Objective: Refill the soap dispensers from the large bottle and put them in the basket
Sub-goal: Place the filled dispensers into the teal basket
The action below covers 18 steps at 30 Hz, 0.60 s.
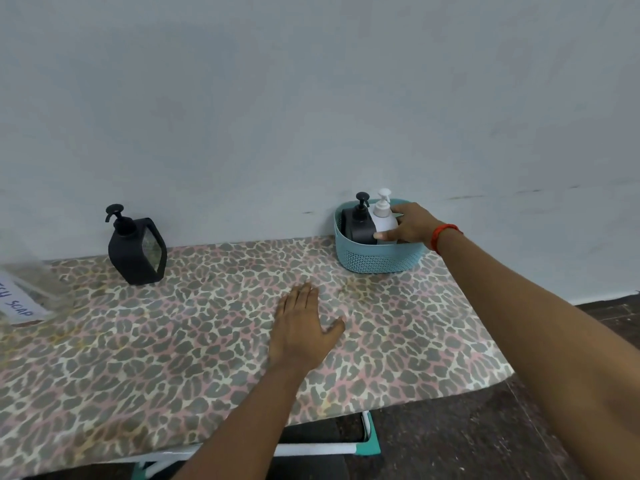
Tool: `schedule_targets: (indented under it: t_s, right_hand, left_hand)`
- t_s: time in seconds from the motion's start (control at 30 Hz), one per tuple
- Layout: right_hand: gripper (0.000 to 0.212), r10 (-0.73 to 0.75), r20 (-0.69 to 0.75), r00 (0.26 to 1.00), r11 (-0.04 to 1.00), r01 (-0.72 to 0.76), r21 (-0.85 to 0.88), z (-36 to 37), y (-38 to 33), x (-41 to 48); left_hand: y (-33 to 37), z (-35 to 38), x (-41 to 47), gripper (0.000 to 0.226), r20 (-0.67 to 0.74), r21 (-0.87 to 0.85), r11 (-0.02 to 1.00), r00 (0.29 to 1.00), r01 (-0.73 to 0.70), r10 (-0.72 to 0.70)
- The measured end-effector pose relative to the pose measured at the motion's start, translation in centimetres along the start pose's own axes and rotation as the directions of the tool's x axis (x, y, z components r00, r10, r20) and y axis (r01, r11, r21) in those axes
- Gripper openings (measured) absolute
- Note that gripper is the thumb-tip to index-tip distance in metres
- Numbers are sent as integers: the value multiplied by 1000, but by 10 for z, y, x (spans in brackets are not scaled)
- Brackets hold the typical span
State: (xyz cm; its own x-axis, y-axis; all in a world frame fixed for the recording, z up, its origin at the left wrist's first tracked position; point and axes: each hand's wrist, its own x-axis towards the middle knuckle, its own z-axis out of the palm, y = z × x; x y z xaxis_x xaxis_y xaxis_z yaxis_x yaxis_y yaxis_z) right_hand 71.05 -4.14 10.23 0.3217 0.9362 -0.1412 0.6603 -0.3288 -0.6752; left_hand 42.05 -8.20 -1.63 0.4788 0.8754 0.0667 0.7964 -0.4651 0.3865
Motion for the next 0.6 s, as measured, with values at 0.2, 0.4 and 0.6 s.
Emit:
schedule_targets:
  t_s: [0.2,0.4,0.6]
  right_hand:
    - [61,3,-70,998,999,-7,-48,1,-3,-7]
    - [68,55,-89,995,990,-66,-127,3,-7,-10]
    - [68,89,-421,902,996,-81,38,19,-26,-47]
  left_hand:
    - [0,1,0,90,-8,1,1000,1000,0,0]
    - [0,1,1,89,0,-5,1000,1000,7,-7]
    - [2,-5,0,91,34,-9,1000,999,12,-11]
